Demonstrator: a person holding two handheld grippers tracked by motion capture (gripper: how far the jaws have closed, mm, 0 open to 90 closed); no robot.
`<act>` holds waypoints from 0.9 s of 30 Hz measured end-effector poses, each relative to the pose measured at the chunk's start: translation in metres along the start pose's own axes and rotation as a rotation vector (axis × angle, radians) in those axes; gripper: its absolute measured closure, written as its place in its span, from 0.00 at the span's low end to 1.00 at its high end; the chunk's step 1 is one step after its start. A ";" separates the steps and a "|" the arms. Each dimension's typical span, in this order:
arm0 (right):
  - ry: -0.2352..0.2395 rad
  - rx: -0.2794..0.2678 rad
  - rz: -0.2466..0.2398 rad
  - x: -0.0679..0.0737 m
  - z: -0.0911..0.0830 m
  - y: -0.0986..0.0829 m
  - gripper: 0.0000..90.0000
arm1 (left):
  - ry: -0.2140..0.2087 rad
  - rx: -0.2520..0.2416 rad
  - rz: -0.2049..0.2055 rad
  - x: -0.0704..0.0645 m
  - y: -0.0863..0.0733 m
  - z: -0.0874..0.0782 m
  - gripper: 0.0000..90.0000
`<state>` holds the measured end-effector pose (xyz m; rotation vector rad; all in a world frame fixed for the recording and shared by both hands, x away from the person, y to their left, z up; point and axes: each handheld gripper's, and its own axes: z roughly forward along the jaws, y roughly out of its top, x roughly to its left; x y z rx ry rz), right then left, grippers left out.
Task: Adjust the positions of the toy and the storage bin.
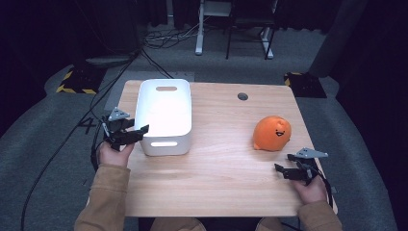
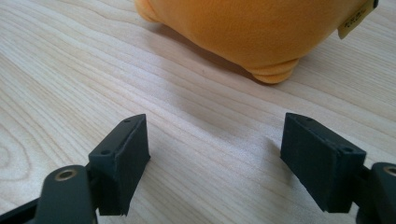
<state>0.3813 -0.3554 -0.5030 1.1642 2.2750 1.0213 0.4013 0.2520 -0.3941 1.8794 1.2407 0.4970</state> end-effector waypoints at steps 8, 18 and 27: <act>-0.003 0.001 0.004 0.000 0.000 0.000 0.26 | 0.014 -0.017 0.013 -0.004 -0.003 -0.004 0.53; -0.003 0.001 0.004 0.000 0.000 0.000 0.26 | -0.029 -0.035 0.046 -0.026 -0.008 -0.005 0.56; -0.003 0.001 0.004 0.000 0.000 0.000 0.26 | -0.071 -0.049 0.091 -0.063 -0.015 -0.007 0.56</act>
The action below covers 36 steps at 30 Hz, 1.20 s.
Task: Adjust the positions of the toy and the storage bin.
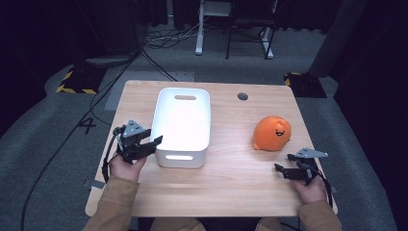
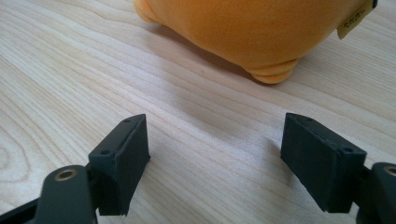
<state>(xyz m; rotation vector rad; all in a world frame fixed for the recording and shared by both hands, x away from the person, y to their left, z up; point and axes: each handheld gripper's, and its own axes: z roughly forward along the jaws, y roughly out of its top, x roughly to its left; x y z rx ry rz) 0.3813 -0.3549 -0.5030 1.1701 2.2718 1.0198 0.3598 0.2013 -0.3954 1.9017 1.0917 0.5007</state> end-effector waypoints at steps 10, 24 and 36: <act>0.000 0.000 0.000 0.000 0.000 0.000 0.26 | -0.035 0.014 0.052 -0.040 -0.004 -0.003 0.51; 0.000 0.000 0.000 0.000 0.000 0.000 0.26 | -0.056 0.039 0.104 -0.085 -0.009 -0.009 0.46; 0.000 0.000 0.000 0.000 0.000 0.000 0.26 | -0.052 0.054 0.118 -0.104 -0.012 -0.014 0.44</act>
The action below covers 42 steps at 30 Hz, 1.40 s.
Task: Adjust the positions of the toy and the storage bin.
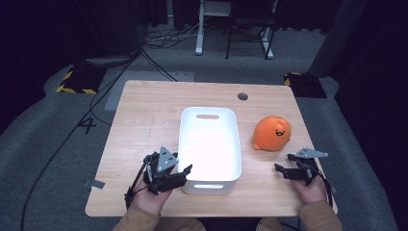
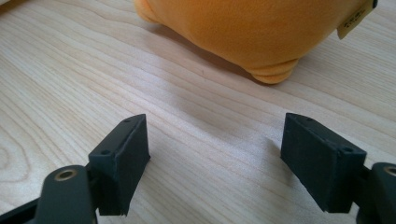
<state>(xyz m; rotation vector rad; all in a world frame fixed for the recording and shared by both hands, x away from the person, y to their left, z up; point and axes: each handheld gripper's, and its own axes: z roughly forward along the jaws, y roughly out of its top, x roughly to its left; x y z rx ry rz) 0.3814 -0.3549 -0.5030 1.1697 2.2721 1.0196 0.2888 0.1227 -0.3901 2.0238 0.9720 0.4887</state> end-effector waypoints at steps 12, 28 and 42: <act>0.000 0.000 0.000 0.000 0.000 0.000 0.26 | -0.011 -0.077 -0.042 0.024 0.004 -0.017 0.41; 0.000 0.000 0.000 0.000 0.000 0.000 0.26 | -0.018 -0.108 -0.121 0.053 -0.012 -0.016 0.41; 0.000 0.000 0.000 0.000 0.000 0.000 0.26 | -0.070 0.031 -0.060 0.052 -0.034 0.015 0.41</act>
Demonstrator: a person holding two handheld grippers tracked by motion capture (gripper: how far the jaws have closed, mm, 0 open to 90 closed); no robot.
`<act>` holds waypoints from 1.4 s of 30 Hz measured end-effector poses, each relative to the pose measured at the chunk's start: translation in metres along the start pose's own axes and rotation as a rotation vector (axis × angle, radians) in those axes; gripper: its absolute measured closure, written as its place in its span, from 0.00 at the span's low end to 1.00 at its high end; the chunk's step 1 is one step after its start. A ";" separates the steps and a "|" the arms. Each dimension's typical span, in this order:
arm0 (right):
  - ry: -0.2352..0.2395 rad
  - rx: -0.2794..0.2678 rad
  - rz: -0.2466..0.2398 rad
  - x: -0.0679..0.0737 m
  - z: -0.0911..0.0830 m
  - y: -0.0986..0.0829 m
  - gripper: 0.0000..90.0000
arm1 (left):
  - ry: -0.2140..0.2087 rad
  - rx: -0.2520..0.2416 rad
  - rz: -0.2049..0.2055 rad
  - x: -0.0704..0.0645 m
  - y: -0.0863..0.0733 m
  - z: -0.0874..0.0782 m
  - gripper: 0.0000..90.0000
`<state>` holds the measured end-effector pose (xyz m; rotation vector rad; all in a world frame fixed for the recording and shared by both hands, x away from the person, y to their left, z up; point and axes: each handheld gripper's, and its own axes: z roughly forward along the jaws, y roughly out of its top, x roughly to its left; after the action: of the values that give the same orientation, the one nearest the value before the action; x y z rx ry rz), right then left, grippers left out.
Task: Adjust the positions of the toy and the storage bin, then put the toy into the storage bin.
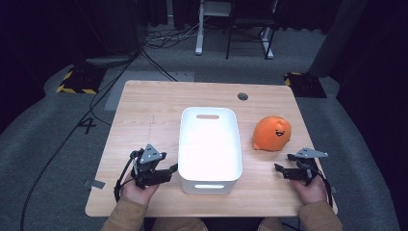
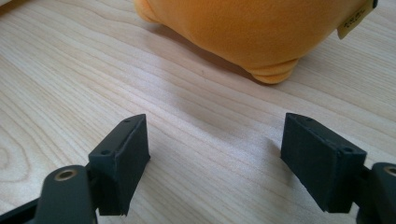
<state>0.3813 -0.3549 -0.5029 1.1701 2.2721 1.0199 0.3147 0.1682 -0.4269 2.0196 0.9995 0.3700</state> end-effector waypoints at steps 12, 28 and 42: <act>0.020 -0.009 -0.011 0.001 -0.001 0.000 0.34 | 0.023 0.006 0.050 0.032 -0.015 -0.001 0.40; 0.048 -0.036 -0.030 0.006 -0.029 0.025 0.50 | 0.056 0.122 -0.010 0.073 -0.029 0.026 0.40; 0.067 -0.103 0.029 -0.007 -0.045 0.047 0.51 | 0.114 0.241 -0.002 0.078 -0.038 0.043 0.37</act>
<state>0.3828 -0.3611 -0.4376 1.1461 2.2295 1.1893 0.3694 0.2166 -0.4911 2.2331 1.1629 0.3829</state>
